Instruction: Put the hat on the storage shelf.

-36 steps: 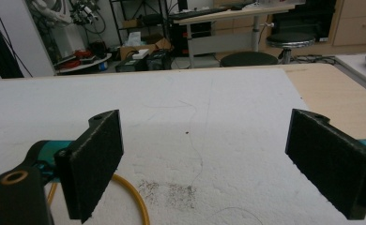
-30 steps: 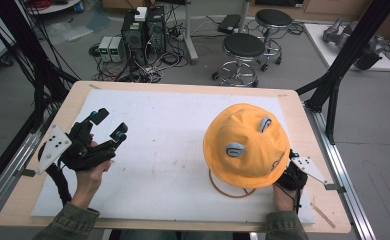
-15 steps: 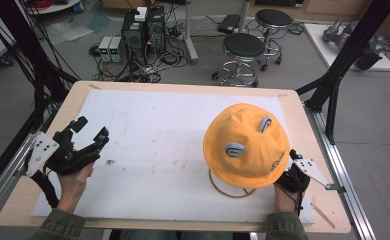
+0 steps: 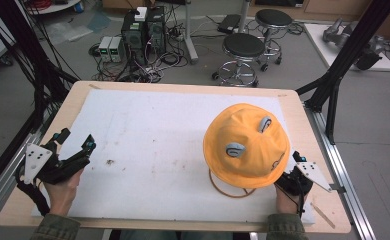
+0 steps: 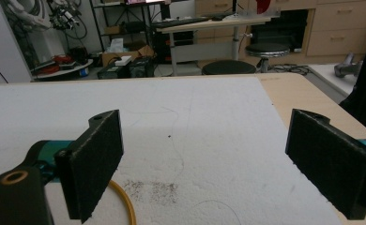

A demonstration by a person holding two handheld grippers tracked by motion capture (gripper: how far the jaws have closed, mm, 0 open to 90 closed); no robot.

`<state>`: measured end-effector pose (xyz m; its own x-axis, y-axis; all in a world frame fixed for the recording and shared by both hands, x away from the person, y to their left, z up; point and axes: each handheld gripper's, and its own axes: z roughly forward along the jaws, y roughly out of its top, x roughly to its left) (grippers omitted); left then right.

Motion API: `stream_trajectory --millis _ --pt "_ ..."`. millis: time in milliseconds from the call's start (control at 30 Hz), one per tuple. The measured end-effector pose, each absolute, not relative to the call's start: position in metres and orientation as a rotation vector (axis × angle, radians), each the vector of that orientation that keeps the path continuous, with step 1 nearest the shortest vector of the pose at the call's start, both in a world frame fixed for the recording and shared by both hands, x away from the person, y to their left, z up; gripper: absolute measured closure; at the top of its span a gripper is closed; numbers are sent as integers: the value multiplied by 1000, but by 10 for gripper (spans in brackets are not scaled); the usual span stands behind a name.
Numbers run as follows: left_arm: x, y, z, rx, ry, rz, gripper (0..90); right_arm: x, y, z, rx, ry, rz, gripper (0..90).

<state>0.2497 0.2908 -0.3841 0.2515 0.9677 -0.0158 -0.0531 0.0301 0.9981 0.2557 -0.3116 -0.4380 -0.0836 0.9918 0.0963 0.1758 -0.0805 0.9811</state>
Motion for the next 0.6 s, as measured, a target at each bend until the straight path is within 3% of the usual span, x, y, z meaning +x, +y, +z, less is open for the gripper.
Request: stream_trajectory --millis 200,600 --pt "243 306 -397 1235 1094 1099 231 255 -312 -438 1353 1366 1245 106" --pt "244 321 -421 1244 1250 1072 231 251 -316 -438 1358 1347 1240 106"
